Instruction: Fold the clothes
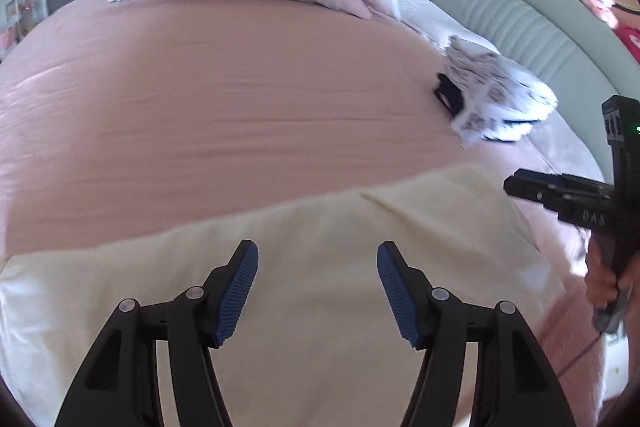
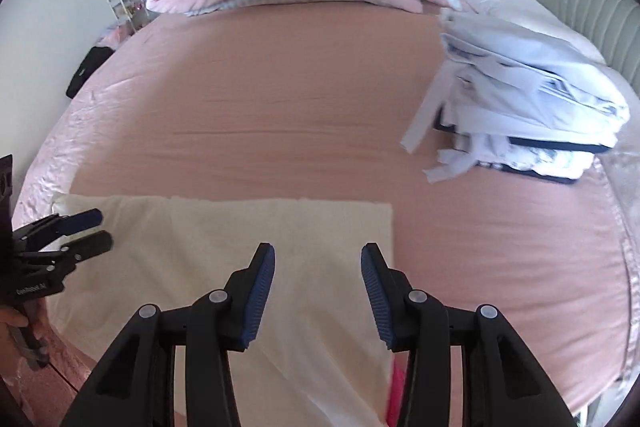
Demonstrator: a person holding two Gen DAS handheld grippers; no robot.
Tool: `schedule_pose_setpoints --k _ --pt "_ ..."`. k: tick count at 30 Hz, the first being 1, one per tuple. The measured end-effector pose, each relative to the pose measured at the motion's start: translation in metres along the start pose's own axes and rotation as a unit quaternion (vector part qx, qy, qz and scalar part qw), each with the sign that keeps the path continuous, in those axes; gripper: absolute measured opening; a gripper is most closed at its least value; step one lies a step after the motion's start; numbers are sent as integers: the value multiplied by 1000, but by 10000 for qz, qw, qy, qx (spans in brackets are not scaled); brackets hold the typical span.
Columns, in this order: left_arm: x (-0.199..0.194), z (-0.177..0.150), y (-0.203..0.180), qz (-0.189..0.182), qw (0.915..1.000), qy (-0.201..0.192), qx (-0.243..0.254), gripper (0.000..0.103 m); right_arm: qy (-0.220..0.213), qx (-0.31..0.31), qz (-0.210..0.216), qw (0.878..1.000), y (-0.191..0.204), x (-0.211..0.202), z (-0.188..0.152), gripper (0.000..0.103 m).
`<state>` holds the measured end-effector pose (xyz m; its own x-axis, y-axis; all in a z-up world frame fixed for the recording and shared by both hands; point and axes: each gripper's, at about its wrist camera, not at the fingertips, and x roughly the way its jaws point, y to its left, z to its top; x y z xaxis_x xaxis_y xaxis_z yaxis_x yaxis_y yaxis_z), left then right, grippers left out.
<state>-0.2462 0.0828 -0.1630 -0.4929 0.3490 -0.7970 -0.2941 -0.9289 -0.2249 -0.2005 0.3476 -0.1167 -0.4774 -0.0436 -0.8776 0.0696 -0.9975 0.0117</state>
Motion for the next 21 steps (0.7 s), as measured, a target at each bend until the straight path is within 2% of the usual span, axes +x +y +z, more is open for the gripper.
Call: schedule_pose_setpoints --k 4,6,7,8,9,10,11,13,14,16,17,18,19,21 --pt "42 -1 5 214 9991 83 -356 59 188 -306 -56 9993 14 46 17 45" --pt "43 -8 15 210 9988 -47 -435 56 256 -313 -151 9991 7 61 14 44" --pt "37 -11 22 371 9982 -116 -447 55 217 -217 -141 9994 -2 62 11 43" --pt "31 -15 32 467 9977 -123 -485 45 174 -113 -118 9997 -12 61 8 41" --pt "24 -19 46 365 9972 -142 -639 28 121 26 -46 9999 -24 58 3 41" --pt "18 -22 60 240 9958 -136 -874 20 111 178 34 9998 -37 58 -2 23" --pt "14 -23 74 152 9935 -97 -1121 8 105 338 118 9993 -49 57 -5 7" --pt "7 -20 86 109 9901 -46 -1396 7 112 688 194 9974 -66 54 -7 0" --pt "6 -18 86 208 9898 -33 -1407 7 63 714 -332 9969 -72 51 -7 11" --pt "7 -13 75 538 9902 -13 -1291 7 -15 759 -1324 9883 -83 46 -9 15" --pt "8 -11 65 683 9904 -6 -1200 7 49 802 -1472 9858 -93 45 -12 16" --pt "8 -10 54 831 9906 -7 -1086 10 97 931 -1232 9880 -101 42 -13 16" --pt "6 -10 41 831 9928 -26 -857 12 -59 917 -1020 9905 -98 35 -11 16" --pt "8 -10 8 639 9977 -121 -194 22 -372 888 -595 9936 -93 23 -7 17"
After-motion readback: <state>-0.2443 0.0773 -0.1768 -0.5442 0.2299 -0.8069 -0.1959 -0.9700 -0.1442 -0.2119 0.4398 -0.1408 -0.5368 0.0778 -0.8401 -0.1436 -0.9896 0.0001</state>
